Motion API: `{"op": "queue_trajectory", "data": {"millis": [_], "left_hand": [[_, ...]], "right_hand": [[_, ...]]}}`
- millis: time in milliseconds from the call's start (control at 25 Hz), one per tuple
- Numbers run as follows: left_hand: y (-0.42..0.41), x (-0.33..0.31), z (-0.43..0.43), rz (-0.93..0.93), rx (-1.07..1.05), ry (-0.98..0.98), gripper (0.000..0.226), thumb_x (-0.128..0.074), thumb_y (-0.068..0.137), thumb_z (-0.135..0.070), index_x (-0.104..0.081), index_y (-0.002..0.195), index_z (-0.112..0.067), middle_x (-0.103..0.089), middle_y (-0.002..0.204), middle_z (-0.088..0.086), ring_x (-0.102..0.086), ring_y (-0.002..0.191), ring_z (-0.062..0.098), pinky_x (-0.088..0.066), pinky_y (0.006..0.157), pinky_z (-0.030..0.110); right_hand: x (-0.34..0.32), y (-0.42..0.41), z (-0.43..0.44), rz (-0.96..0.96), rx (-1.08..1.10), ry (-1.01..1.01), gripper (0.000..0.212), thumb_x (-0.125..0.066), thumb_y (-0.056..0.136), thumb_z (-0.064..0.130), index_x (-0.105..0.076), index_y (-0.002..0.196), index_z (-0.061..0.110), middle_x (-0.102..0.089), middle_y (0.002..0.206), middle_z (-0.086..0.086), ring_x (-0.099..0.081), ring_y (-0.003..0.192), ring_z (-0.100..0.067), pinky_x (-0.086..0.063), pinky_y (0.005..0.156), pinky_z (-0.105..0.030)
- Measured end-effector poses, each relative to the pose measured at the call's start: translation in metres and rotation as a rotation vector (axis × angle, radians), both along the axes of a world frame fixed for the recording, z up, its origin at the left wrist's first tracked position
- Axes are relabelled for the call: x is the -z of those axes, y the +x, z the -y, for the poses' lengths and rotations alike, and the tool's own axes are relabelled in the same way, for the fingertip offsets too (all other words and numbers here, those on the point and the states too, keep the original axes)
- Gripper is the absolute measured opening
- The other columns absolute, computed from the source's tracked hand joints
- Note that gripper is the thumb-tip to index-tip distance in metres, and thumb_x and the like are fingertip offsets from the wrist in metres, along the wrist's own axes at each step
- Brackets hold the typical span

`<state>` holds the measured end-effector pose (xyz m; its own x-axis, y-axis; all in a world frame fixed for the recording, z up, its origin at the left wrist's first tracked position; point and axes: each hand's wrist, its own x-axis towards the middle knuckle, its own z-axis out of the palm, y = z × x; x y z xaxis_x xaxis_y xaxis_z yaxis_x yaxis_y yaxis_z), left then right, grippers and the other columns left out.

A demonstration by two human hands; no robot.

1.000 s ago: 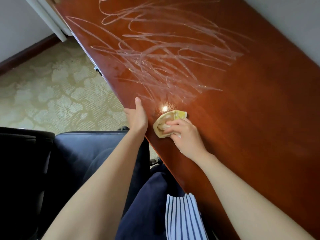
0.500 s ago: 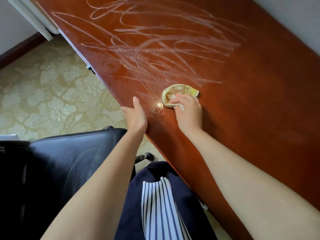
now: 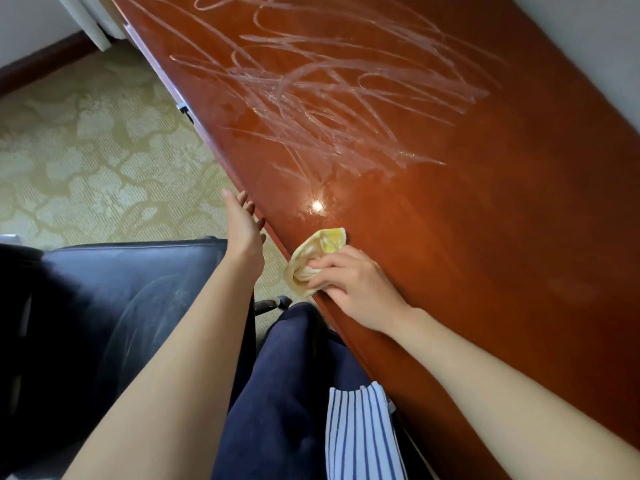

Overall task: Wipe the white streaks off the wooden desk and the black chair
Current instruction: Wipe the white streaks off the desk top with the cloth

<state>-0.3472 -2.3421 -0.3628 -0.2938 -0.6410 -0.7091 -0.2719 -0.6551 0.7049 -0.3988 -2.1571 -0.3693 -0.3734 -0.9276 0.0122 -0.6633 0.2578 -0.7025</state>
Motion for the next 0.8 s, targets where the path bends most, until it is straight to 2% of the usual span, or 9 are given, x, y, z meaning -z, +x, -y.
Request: {"op": "queue_trajectory", "data": {"millis": [160,320,440,640,720,800], "left_hand": [[0.006,0.001,0.014,0.013,-0.027,0.053,0.060,-0.009,0.099,-0.055,-0.050,0.127,-0.022,-0.051,0.133,-0.001,-0.052,0.114,0.022,-0.032,0.106,0.040],[0.000,-0.004,0.031,0.009,0.033,0.100,0.065,-0.011,0.099,-0.057,-0.049,0.132,-0.015,-0.053,0.134,0.003,-0.052,0.120,0.023,-0.037,0.108,0.042],[0.001,-0.006,0.038,0.018,0.096,0.109,0.067,-0.009,0.099,-0.056,-0.053,0.129,-0.015,-0.059,0.122,0.003,-0.053,0.119,0.025,-0.036,0.108,0.043],[0.006,-0.007,0.045,0.014,0.175,0.095,0.066,-0.010,0.099,-0.056,-0.041,0.143,-0.019,-0.046,0.142,0.001,-0.047,0.126,0.025,-0.031,0.111,0.044],[0.004,-0.007,0.047,0.001,0.188,0.064,0.066,-0.011,0.098,-0.058,-0.040,0.143,-0.020,-0.046,0.140,-0.003,-0.043,0.131,0.022,-0.029,0.112,0.043],[-0.002,-0.006,0.045,-0.018,0.193,0.042,0.070,-0.012,0.096,-0.062,-0.035,0.146,-0.020,-0.041,0.148,0.001,-0.039,0.135,0.023,-0.028,0.114,0.046]], "right_hand": [[-0.009,-0.016,0.031,0.068,-0.077,0.107,0.022,-0.067,0.076,-0.006,-0.074,0.080,0.014,-0.068,0.100,0.002,-0.054,0.102,-0.013,-0.043,0.091,-0.035],[-0.019,-0.030,0.091,0.113,-0.008,0.177,0.021,-0.062,0.080,-0.007,-0.073,0.078,0.011,-0.068,0.101,0.000,-0.047,0.103,-0.007,-0.032,0.095,-0.026],[-0.020,-0.045,0.137,0.099,0.074,0.179,0.025,-0.059,0.080,-0.008,-0.074,0.080,0.012,-0.067,0.109,-0.001,-0.049,0.107,-0.011,-0.028,0.093,-0.020],[-0.014,-0.046,0.167,0.072,0.285,0.143,0.029,-0.057,0.078,-0.007,-0.073,0.080,0.016,-0.066,0.113,-0.001,-0.051,0.113,-0.020,-0.040,0.096,-0.036],[-0.010,-0.035,0.154,0.066,0.269,0.110,0.027,-0.059,0.077,-0.007,-0.074,0.081,0.016,-0.067,0.111,-0.001,-0.053,0.110,-0.021,-0.041,0.096,-0.037],[-0.009,-0.029,0.126,0.075,0.176,0.120,0.026,-0.061,0.078,-0.007,-0.074,0.086,0.014,-0.067,0.111,0.000,-0.053,0.109,-0.020,-0.039,0.098,-0.034]]}}
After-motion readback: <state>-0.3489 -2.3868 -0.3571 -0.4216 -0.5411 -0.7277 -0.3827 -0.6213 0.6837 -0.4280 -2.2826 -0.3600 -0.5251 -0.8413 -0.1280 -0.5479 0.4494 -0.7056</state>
